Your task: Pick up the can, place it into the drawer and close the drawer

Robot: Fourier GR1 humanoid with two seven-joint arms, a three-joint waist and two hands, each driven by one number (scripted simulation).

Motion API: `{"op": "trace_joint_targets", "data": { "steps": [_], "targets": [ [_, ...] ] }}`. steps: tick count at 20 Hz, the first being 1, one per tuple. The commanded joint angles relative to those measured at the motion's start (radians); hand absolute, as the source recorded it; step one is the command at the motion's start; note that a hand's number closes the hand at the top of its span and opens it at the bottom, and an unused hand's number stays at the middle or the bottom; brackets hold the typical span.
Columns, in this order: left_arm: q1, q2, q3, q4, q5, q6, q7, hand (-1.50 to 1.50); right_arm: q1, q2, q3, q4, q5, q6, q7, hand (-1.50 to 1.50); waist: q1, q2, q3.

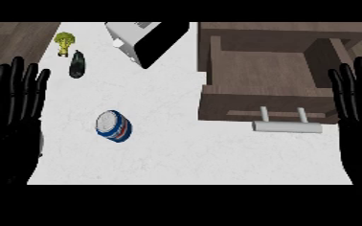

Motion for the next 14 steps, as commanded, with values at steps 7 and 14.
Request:
{"op": "trace_joint_targets", "data": {
  "steps": [7,14],
  "targets": [
    [0.093,0.164,-0.008,0.090,0.167,-0.250,0.126,-1.50,0.066,0.019,-0.044,0.077,0.003,-0.056,0.141,-1.50,-0.048,-0.006,0.001],
    [0.177,0.239,0.112,-0.008,0.361,-0.346,0.239,-1.50,0.155,-0.005,-0.115,-0.002,-0.057,-0.030,0.195,-1.50,-0.029,-0.016,0.000]
  ]
}}
